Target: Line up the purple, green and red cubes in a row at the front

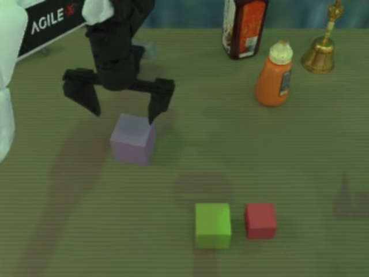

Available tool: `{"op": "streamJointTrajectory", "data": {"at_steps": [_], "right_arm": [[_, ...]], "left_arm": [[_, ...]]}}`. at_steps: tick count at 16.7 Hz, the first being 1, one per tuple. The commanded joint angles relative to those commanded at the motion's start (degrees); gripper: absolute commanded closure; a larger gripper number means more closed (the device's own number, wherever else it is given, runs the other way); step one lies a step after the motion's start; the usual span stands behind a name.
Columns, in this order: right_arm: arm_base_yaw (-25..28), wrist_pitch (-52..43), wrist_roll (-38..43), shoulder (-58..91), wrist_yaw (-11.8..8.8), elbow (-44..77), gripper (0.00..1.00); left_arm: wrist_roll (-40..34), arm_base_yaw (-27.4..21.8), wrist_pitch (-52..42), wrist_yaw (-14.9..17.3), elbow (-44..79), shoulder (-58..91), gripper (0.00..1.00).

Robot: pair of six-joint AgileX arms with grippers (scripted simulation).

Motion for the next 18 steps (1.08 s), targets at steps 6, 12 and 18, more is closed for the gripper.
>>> {"op": "streamJointTrajectory", "data": {"at_steps": [6, 12, 18], "right_arm": [[0.00, 0.00, 0.00, 0.00, 0.00, 0.00, 0.00], [0.00, 0.00, 0.00, 0.00, 0.00, 0.00, 0.00], [0.00, 0.00, 0.00, 0.00, 0.00, 0.00, 0.00]], "left_arm": [[0.19, 0.16, 4.34, 0.01, -3.42, 1.18, 0.00], [0.15, 0.09, 16.84, 0.06, -11.64, 5.12, 0.00], [0.14, 0.08, 17.11, 0.06, -11.85, 5.27, 0.15]]}}
